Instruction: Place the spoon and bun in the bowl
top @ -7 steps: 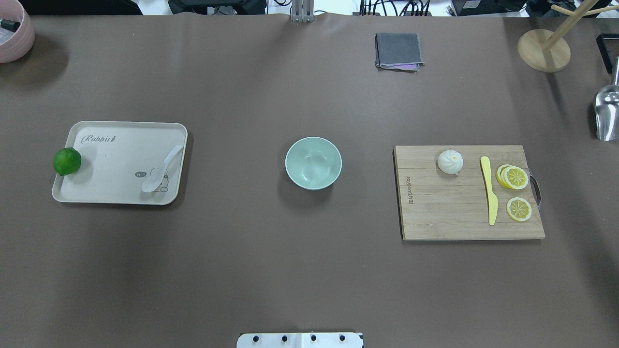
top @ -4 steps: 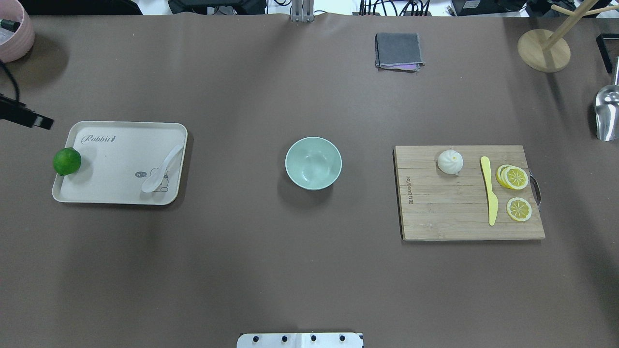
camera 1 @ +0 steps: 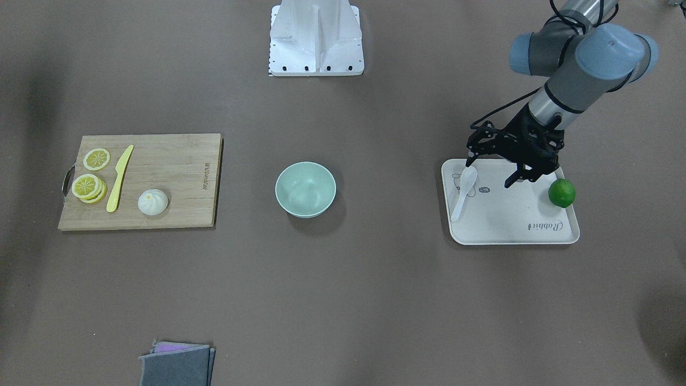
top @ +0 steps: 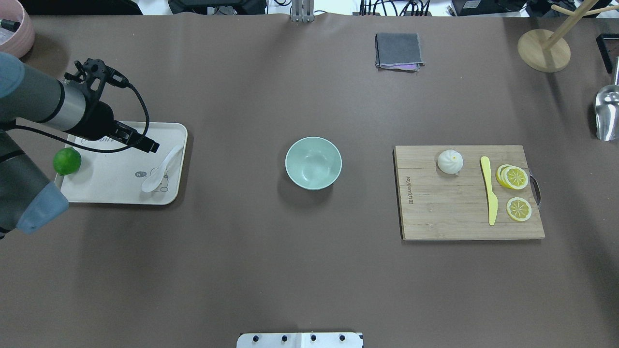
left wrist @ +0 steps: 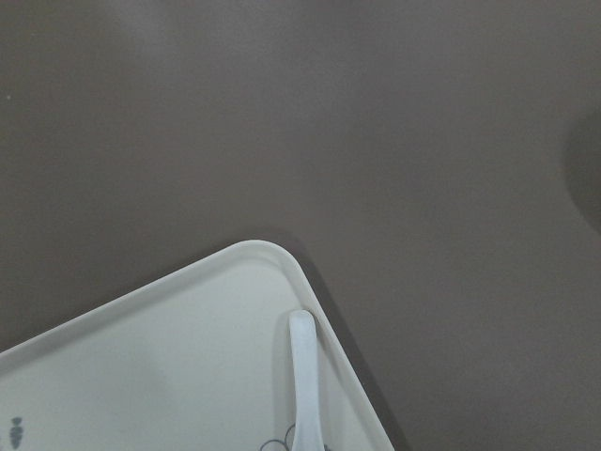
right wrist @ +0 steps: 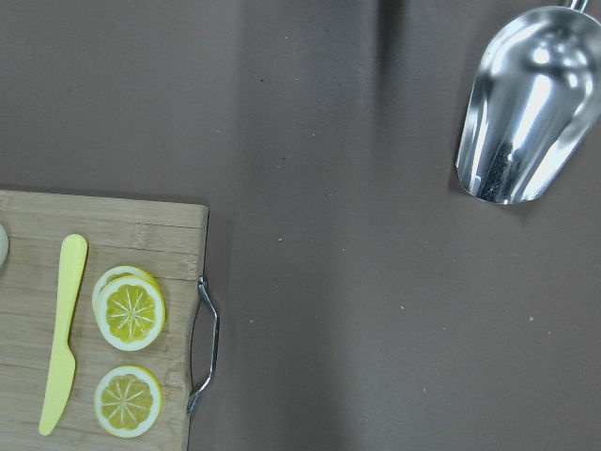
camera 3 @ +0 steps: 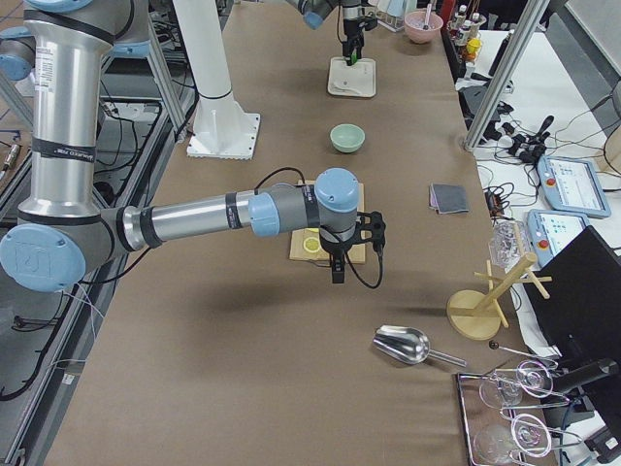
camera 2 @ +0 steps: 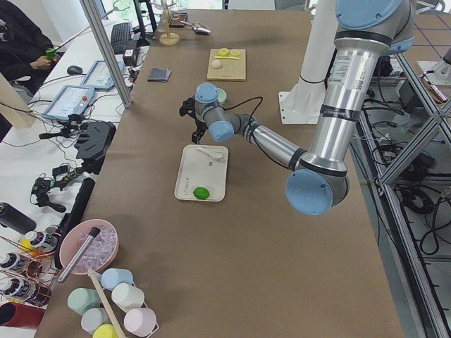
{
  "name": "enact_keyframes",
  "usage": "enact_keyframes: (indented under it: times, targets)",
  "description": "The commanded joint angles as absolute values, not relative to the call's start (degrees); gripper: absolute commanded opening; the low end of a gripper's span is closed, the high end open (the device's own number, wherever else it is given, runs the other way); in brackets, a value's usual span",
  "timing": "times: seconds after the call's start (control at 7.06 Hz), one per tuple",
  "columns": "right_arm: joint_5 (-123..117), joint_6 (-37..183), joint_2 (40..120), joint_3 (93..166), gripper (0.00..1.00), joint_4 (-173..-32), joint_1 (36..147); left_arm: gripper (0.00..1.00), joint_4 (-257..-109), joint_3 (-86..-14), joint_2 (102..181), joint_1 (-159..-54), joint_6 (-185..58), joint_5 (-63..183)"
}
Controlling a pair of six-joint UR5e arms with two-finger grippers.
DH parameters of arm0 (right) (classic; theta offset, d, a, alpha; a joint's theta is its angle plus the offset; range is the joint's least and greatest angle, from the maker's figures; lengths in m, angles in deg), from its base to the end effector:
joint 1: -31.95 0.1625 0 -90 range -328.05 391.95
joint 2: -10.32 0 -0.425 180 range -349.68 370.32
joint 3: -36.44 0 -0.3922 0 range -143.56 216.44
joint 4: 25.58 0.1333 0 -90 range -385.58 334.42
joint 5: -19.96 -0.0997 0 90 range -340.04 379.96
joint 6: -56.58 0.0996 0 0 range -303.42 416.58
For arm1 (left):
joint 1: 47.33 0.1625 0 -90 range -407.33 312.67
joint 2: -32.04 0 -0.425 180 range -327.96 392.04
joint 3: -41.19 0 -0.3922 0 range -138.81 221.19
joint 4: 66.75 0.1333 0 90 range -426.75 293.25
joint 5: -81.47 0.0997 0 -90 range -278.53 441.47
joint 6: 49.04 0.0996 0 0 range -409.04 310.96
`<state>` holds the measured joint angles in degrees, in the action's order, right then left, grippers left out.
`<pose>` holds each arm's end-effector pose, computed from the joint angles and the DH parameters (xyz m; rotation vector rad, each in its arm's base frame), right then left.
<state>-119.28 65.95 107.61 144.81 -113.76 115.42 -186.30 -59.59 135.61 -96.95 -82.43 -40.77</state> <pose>0.0071 -0.4464 0.5498 0.0907 -0.8764 -0.0504 0.3172 -0.4967 0.3830 0.4211 0.9685 0.3749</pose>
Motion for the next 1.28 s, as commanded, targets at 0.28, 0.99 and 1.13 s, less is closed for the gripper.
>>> enact_keyframes:
  times: [0.28,0.99,1.13]
  targets:
    - [-120.9,66.6,107.3,143.7,1.0,-112.0,114.7,0.75,-195.8,-50.0,137.5,-92.9,-83.1,-35.8]
    - [-120.8,66.6,106.7,143.7,1.0,-111.9,112.8,0.72,-195.9,-48.1,138.0,-91.3,-83.3,-34.1]
    - [-120.8,66.5,106.7,143.6,1.0,-111.9,112.4,0.71,-196.0,-48.1,138.2,-90.5,-85.6,-33.2]
